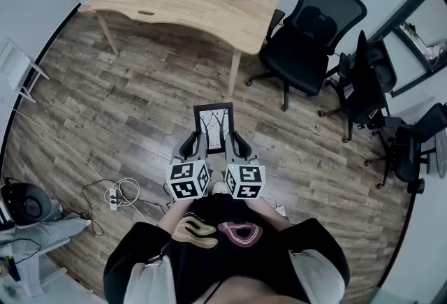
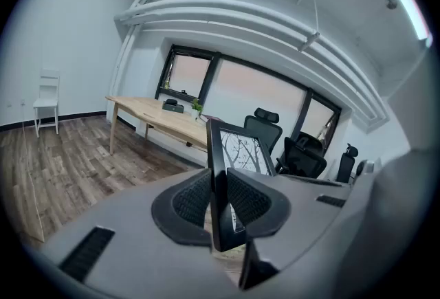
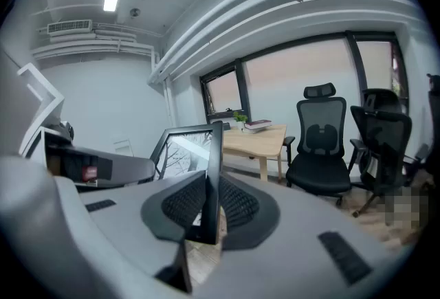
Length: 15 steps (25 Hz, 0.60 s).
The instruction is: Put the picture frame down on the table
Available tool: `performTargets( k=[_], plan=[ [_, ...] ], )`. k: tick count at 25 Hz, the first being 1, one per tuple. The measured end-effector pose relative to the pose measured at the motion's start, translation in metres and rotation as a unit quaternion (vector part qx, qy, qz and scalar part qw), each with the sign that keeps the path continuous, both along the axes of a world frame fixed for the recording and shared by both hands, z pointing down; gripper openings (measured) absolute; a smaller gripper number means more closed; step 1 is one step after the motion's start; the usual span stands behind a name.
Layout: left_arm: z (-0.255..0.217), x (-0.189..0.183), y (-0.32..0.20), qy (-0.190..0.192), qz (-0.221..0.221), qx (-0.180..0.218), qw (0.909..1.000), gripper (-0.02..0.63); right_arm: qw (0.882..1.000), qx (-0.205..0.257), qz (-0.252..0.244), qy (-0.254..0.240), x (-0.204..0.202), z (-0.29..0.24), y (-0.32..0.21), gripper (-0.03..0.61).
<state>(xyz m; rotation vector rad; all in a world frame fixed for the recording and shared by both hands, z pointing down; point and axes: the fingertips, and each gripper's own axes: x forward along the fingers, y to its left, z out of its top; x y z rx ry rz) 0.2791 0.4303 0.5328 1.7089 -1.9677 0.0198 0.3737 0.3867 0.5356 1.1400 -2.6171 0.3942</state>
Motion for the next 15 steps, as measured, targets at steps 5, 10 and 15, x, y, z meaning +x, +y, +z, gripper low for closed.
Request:
performTargets(
  k=[5, 10, 15],
  plan=[
    [0.000, -0.015, 0.007, 0.002, 0.004, 0.000, 1.0000, 0.081, 1.000, 0.002, 0.004, 0.004, -0.015, -0.001, 0.007, 0.069],
    [-0.002, -0.030, 0.003, 0.003, 0.011, 0.005, 0.9999, 0.081, 1.000, 0.013, 0.013, 0.003, -0.029, -0.006, 0.006, 0.070],
    [-0.007, -0.051, 0.000, -0.004, 0.022, 0.014, 0.9997, 0.081, 1.000, 0.012, 0.021, -0.014, -0.048, -0.008, 0.005, 0.072]
  ],
)
